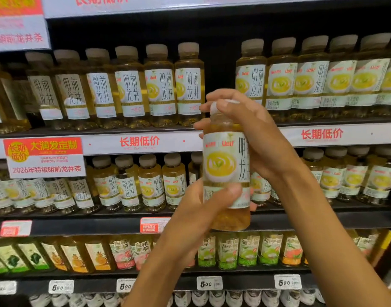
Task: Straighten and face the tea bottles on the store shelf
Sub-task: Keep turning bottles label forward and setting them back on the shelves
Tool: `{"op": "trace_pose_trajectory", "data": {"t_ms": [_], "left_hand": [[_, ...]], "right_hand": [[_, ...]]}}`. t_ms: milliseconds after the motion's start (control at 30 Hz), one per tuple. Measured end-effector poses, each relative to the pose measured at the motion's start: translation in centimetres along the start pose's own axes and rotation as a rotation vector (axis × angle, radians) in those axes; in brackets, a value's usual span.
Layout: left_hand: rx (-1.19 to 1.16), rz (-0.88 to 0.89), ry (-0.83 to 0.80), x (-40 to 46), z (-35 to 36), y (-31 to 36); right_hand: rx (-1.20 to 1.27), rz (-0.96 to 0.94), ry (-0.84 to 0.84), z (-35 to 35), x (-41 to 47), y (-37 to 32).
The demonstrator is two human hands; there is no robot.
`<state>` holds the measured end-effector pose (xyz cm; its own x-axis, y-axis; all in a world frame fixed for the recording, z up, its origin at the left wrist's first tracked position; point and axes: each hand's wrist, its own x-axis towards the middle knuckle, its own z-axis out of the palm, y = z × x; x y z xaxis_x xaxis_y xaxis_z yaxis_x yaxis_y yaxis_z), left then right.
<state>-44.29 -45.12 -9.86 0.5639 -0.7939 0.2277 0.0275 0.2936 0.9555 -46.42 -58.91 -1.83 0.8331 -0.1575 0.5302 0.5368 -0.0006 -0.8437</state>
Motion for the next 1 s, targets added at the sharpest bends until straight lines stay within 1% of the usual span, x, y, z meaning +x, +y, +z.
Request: {"op": "trace_pose_trajectory", "data": {"t_ms": [67, 133, 233, 367, 533, 667, 833, 933, 1000], "left_hand": [[0.118, 0.064, 0.060, 0.1, -0.7, -0.2], [0.230, 0.140, 0.084, 0.4, -1.3, -0.2], [0.338, 0.232, 0.103, 1.3, -2.0, -0.1], [0.446, 0.321, 0.124, 2.1, -3.1, -0.1], [0.461, 0.389, 0.116, 2.7, -4.4, 0.3], [0.473, 0.408, 0.094, 2.9, -5.0, 0.6], [0.465, 0.427, 0.062, 2.1, -5.0, 0.0], [0.414, 0.376, 0.052, 1.6, -4.3, -0.9], [0.322, 0.319, 0.061, 1.3, -3.5, -1.5]], "right_hand": [[-0.063, 0.014, 0.007, 0.0, -0.5, 0.4], [-0.083, 0.008, 0.003, 0.1, -1.0, 0.7], [-0.077, -0.083, -0.021, 0.5, -1.5, 0.7], [-0.090, -0.208, -0.123, 0.6, -2.0, 0.3], [-0.062, -0.249, -0.225, 0.7, -1.9, 0.2], [-0.068, -0.281, -0.261, 0.8, -2.0, 0.1], [-0.079, -0.269, -0.188, 1.2, -1.8, -0.4], [-0.084, -0.209, -0.135, 1.9, -1.6, -0.2], [-0.098, -0.183, -0.084, 2.1, -1.5, -0.1]]}}
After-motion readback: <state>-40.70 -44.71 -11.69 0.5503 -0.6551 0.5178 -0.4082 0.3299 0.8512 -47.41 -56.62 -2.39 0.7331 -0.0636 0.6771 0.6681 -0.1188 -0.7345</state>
